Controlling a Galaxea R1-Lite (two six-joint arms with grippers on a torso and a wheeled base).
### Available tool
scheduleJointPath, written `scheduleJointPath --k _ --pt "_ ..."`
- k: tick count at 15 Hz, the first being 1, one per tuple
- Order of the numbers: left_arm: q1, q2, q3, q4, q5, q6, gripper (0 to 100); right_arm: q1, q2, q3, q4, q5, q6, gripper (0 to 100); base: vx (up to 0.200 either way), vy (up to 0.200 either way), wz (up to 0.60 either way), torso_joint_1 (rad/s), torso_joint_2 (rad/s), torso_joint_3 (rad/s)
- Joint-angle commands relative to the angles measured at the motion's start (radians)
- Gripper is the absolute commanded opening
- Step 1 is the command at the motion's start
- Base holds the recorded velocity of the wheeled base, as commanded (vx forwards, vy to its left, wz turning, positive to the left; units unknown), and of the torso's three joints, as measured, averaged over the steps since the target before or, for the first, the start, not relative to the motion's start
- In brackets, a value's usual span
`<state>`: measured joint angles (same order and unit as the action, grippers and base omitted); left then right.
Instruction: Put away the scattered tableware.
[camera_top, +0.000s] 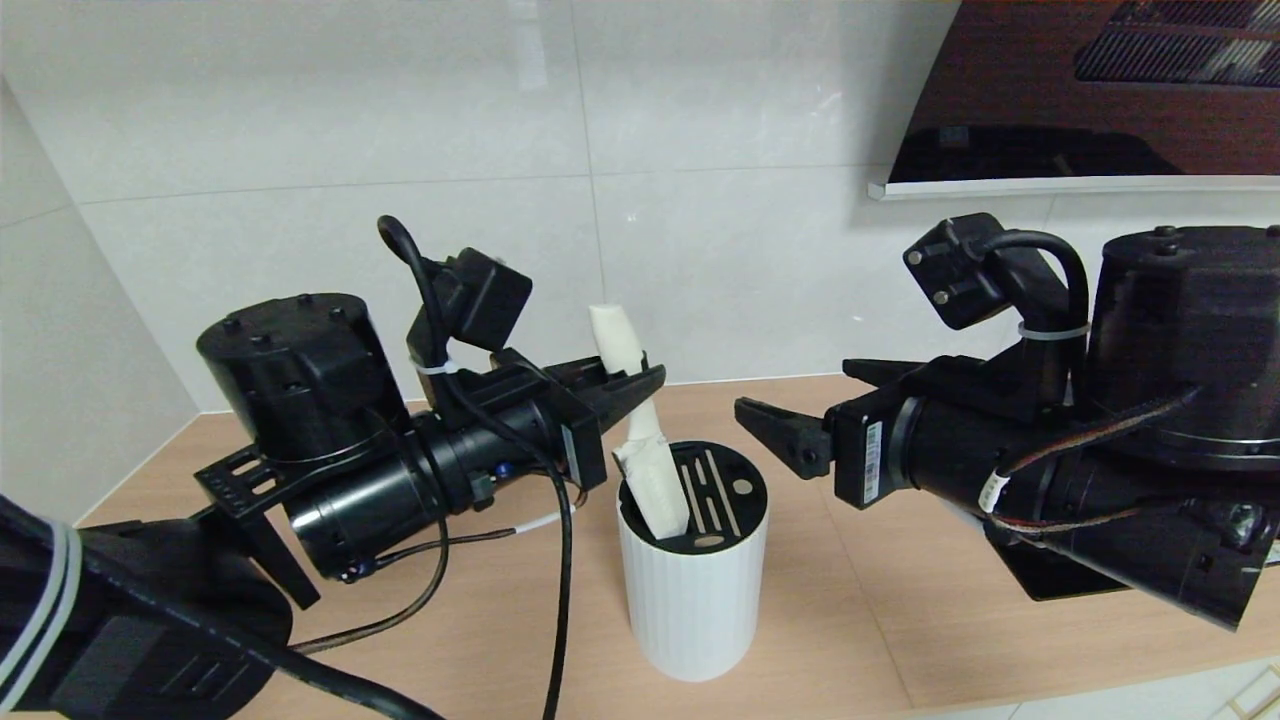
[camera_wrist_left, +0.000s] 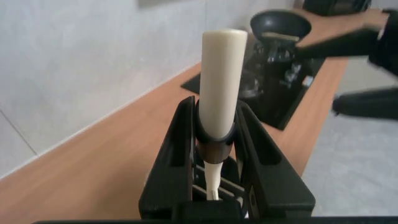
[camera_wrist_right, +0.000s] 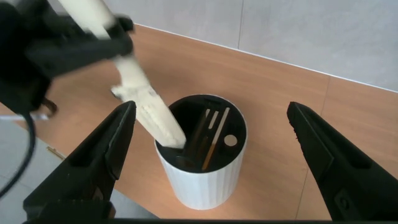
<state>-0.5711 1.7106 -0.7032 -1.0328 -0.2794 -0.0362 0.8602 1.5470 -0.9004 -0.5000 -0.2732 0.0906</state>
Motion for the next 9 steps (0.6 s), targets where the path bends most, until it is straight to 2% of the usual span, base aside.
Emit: scheduleJointPath --k 1,9 --pt "-0.01 0.043 0.007 -0.003 0.0 -0.001 0 0.0 0.002 0.0 0.0 0.0 0.0 100 0.0 0.0 0.0 0.0 0.0 0.0" --pt "-0.039 0.158 0.008 -0.089 0.02 0.007 0 0.002 0.008 0.0 0.0 0.0 0.0 100 0.0 0.0 0.0 0.0 0.0 0.0"
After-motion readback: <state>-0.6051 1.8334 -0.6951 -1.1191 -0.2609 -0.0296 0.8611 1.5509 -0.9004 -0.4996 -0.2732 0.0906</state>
